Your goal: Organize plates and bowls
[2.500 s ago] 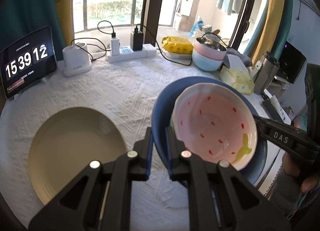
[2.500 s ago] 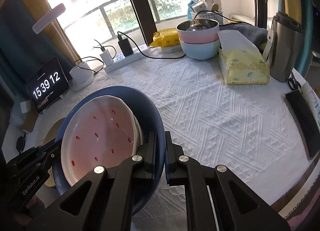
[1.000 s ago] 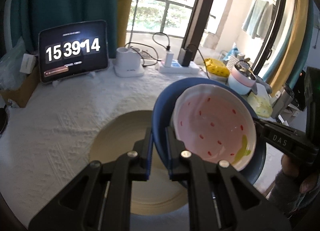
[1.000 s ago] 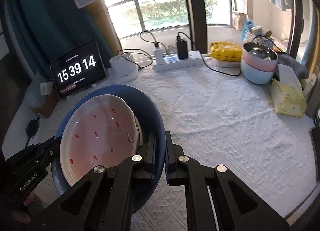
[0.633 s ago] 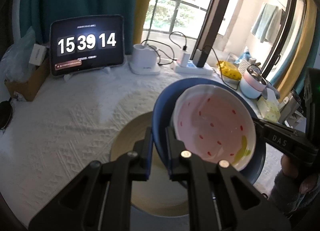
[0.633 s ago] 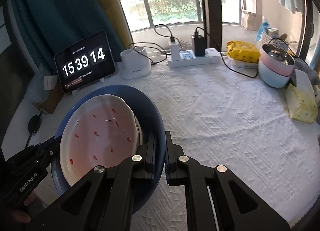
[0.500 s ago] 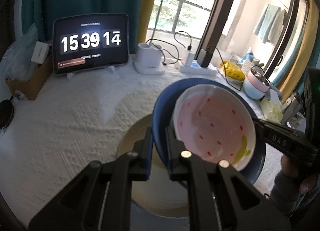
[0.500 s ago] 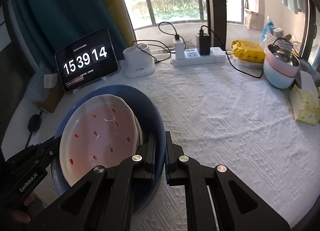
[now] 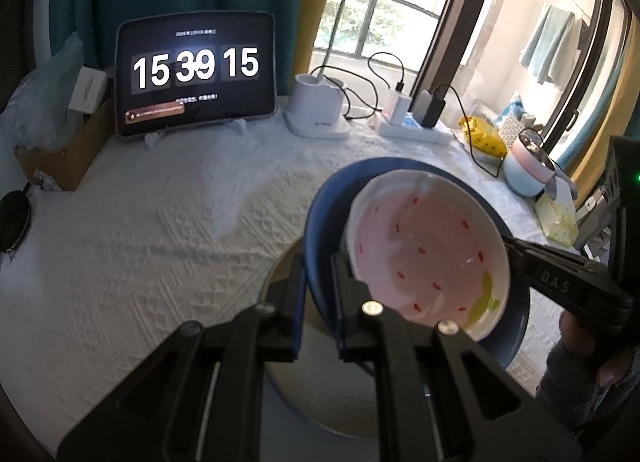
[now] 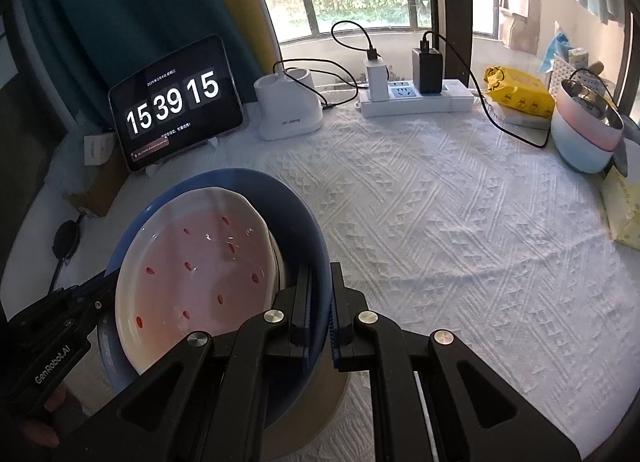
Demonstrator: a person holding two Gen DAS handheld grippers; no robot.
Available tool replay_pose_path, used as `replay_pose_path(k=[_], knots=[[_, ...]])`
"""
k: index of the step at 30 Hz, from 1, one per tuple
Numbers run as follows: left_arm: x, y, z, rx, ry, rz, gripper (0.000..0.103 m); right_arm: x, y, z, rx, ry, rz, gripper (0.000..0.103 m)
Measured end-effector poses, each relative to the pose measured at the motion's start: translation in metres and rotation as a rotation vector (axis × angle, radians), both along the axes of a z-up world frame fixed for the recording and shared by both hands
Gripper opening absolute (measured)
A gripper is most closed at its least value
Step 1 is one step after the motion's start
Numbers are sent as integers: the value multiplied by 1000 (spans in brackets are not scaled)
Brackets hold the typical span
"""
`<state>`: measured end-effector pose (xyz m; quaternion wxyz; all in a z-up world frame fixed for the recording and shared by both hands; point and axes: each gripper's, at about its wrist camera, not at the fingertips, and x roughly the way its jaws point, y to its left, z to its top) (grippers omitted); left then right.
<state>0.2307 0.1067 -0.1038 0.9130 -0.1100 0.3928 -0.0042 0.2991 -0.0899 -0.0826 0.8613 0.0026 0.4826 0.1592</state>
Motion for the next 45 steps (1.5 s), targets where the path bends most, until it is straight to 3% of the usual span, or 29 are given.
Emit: replay_pose_path(k=[16, 18, 24, 28, 34, 42, 45], knots=[[0, -5, -1, 67, -7, 13, 15, 2, 1, -2, -18, -5, -3, 12], [0, -6, -2, 75, -7, 21, 15, 3, -2, -3, -15, -4, -15, 18], [-5, -8, -1, 93, -24, 29, 19, 2, -4, -2, -26, 5, -30, 26], [-9, -9, 3, 112, -34, 47, 27, 0, -5, -2, -47, 0, -41, 30], [-16, -4, 6, 115, -42, 81, 46, -2, -12, -1, -68, 2, -66, 47], [-28, -9, 9, 124, -54, 90, 54, -15, -20, 10, -72, -33, -75, 56], [-34, -12, 12, 120, -66, 87, 69, -22, -21, 14, -69, -40, -72, 58]])
